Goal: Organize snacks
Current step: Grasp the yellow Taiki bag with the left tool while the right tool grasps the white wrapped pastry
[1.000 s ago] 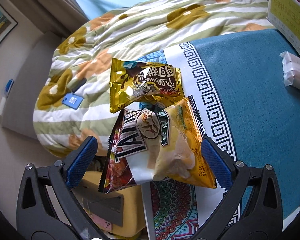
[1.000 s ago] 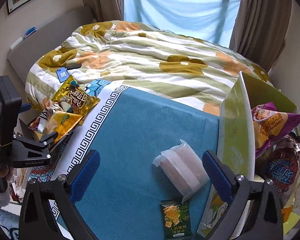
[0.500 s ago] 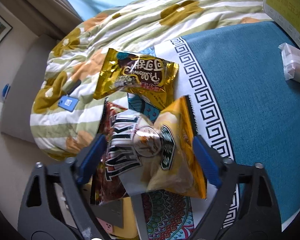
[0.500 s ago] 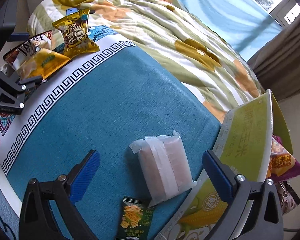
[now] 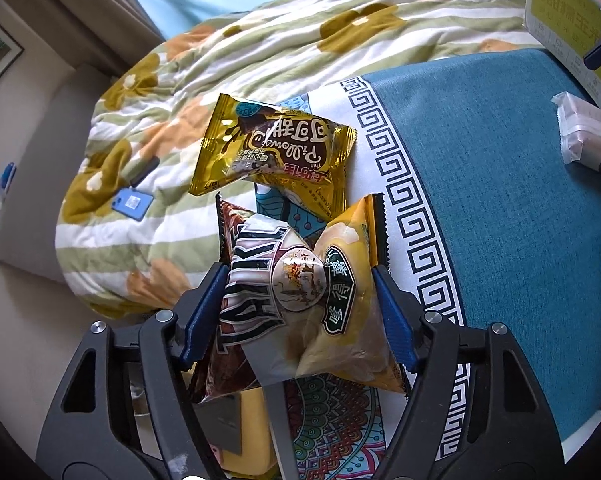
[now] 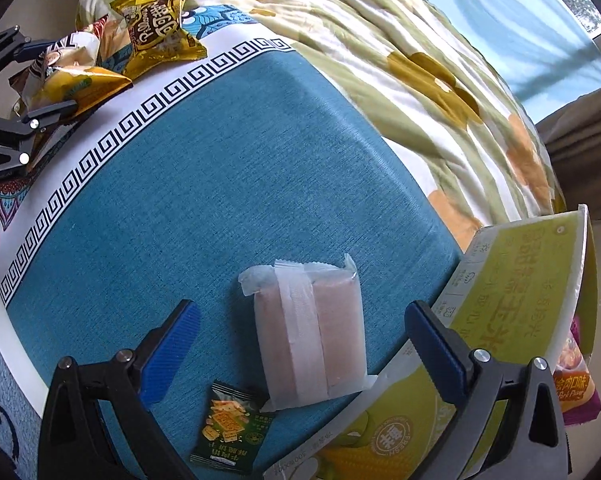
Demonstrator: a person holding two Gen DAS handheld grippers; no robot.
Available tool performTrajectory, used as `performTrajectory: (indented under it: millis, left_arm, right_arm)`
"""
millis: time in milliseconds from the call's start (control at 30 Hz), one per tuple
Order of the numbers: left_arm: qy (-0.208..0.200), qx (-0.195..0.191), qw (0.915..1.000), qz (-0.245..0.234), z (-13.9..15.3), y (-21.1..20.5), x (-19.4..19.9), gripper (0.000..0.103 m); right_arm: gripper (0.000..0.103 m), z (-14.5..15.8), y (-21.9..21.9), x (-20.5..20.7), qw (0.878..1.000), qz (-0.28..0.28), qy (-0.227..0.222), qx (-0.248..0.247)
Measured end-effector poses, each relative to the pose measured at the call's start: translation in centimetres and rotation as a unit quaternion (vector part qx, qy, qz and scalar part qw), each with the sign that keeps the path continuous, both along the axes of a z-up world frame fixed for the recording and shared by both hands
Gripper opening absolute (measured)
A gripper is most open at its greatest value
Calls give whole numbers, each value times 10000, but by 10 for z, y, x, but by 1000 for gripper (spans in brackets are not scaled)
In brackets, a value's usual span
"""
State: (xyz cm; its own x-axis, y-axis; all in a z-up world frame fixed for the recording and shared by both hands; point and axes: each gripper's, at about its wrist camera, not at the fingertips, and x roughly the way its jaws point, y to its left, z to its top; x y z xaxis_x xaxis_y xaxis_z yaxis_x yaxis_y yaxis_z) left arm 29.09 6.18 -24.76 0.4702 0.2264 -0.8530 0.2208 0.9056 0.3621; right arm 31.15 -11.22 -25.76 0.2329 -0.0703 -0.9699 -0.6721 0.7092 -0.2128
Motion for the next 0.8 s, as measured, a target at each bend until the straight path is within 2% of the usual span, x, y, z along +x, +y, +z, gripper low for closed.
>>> performTrajectory:
  millis: [200, 267, 333, 367, 533, 667, 733, 800]
  left_arm:
    - [-51, -77, 9999, -53, 7, 0, -5, 68]
    - [-64, -107, 9999, -64, 10, 0, -7, 68]
    - [-74, -161, 9998, -67, 12, 1, -8, 68]
    - [-74, -187, 9998, -66, 13, 1, -9, 68]
    - [-95, -234, 9996, -135, 17, -1, -14, 68]
    - [-108, -270, 9995, -151, 20, -1, -17, 68]
    - [-127, -293, 9994, -157, 23, 2, -18, 68]
    - [-149, -338, 9992, -152, 26, 2, -18, 68]
  right_arm:
    - [101, -19, 5, 6, 9976, 132, 449, -502]
    - [95, -27, 2, 8, 9957, 50, 693, -613]
    - [77, -35, 0, 10, 9933, 30, 937, -682]
    - [75, -38, -1, 11, 9921, 26, 1047, -694]
    - [75, -52, 1, 15, 9864, 162, 1184, -1124]
    - [75, -54, -3, 21, 9853, 151, 1285, -1114]
    - [68, -53, -5, 22, 9855, 117, 1339, -1034]
    - [60, -50, -4, 19, 9870, 186, 1207, -1049]
